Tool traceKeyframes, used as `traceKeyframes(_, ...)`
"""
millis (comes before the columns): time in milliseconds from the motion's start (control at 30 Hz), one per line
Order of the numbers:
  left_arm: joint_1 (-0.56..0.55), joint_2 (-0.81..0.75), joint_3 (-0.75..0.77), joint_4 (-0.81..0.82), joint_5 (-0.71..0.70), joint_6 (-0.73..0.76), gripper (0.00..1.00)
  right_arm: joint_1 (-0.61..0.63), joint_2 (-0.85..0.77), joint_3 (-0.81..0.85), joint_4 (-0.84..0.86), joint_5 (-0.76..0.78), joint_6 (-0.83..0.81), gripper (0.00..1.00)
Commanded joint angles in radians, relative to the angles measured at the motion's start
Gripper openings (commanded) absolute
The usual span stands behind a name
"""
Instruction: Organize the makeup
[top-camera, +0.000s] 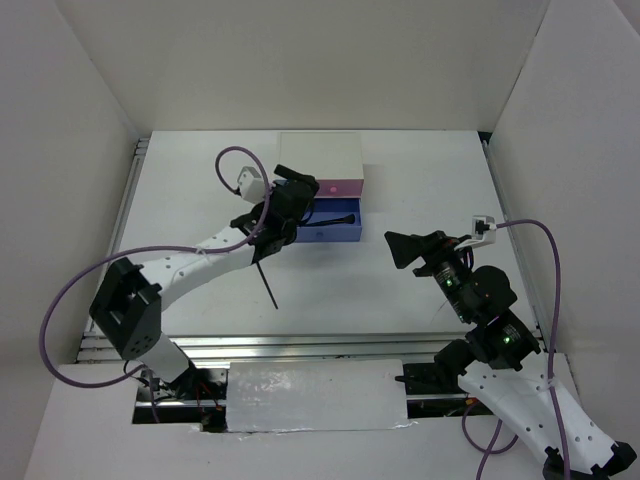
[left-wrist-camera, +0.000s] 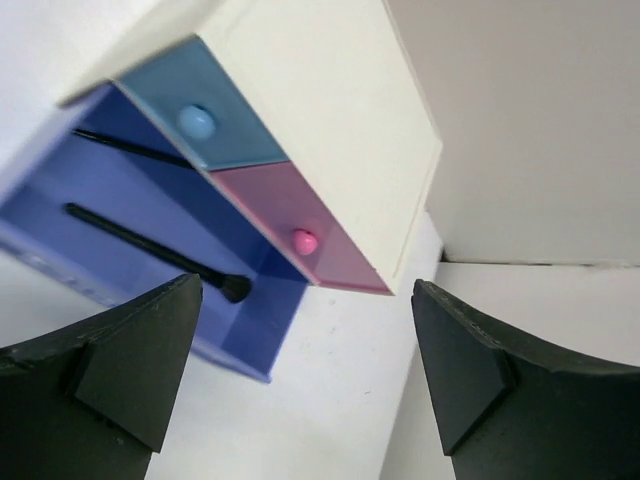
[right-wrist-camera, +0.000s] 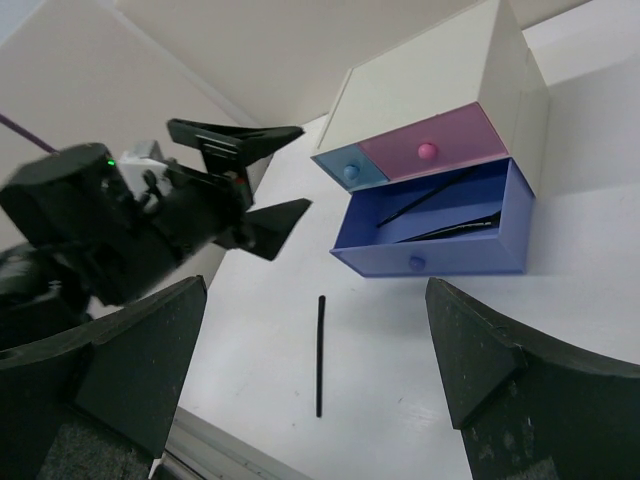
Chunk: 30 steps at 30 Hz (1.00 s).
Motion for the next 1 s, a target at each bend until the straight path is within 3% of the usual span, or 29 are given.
traceKeyframes(0,0.002,-0.060,0.084,-0.508,-0.027,-0.050,0.99,-0.002,-0.001,0.013,0.020,-0.010,-0.012,0.98)
traceKeyframes(100,0.012,-0.089,0.106,-0.664,0.002,-0.029,0.99,-0.002,0.005,0.014,0.021,-0.013,-0.010,0.98)
traceKeyframes(200,0.028,-0.135,0.051,-0.715,0.034,0.017,0.98,-0.002,0.006,0.014,0.024,-0.016,-0.007,0.98)
traceKeyframes(367,0.121,-0.190,-0.087,-0.622,0.186,0.198,0.90,-0.002,0.017,0.007,0.043,-0.035,-0.001,0.99)
traceKeyframes(600,0.195,-0.021,-0.065,-0.625,0.336,0.352,0.86,-0.003,0.043,0.001,0.063,-0.064,0.008,0.98)
traceKeyframes(700,0.209,0.063,-0.075,-0.579,0.405,0.379,0.79,-0.003,0.046,-0.004,0.066,-0.064,0.008,0.98)
traceKeyframes(767,0.209,0.086,-0.074,-0.578,0.415,0.379,0.72,-0.003,0.043,-0.005,0.066,-0.061,0.007,0.98)
traceKeyframes(967,0.210,0.109,-0.103,-0.591,0.398,0.360,0.67,-0.003,0.036,-0.009,0.066,-0.062,0.005,0.99)
